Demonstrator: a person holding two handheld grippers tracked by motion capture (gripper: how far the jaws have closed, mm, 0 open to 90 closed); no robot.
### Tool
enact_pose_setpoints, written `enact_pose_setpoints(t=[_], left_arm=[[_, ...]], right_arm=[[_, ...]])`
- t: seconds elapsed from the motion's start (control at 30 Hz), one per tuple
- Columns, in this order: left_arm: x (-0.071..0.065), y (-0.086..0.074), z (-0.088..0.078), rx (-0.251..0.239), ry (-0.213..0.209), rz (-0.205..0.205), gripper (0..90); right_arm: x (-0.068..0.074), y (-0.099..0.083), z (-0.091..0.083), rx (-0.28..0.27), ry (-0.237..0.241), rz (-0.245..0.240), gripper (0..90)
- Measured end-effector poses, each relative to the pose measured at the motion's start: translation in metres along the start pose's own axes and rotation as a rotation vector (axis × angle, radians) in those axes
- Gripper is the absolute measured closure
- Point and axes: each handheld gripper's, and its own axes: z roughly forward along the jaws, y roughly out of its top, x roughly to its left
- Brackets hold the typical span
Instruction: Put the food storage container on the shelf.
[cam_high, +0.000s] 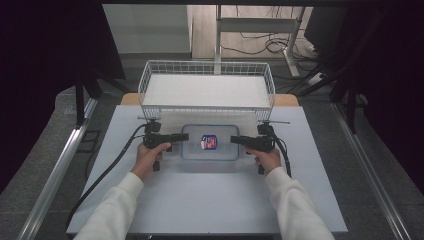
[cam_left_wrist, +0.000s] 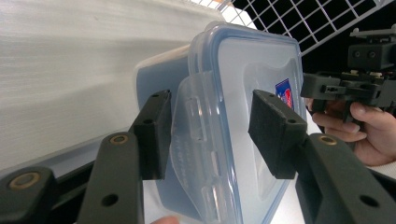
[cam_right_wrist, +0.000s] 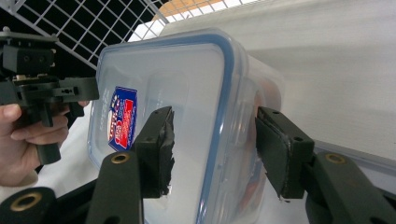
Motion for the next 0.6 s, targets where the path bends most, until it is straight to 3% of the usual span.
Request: enact_pose_setpoints(t=[0.3,0.53,0.6], left_arm=[[0.0045,-0.0006,0.0053,-0.026,0.015,-0.023,48.4],[0.0033,-0.0013,0.0065,-0.038,0.025,-0.023,47.8],[0.0019,-0.0020,0.0063,-0.034,0.023,-0.018,43.4]], right_arm=[[-0.0036,-0.0012,0.0073,-0.031,-0.012,0.065,45.1],[-0.0029,-0.0020,0.0085,-0.034,-0.027,0.074,44.0],[-0.0008,-0.0024,0.0076,-0.042,-0.047,0.058,42.4]])
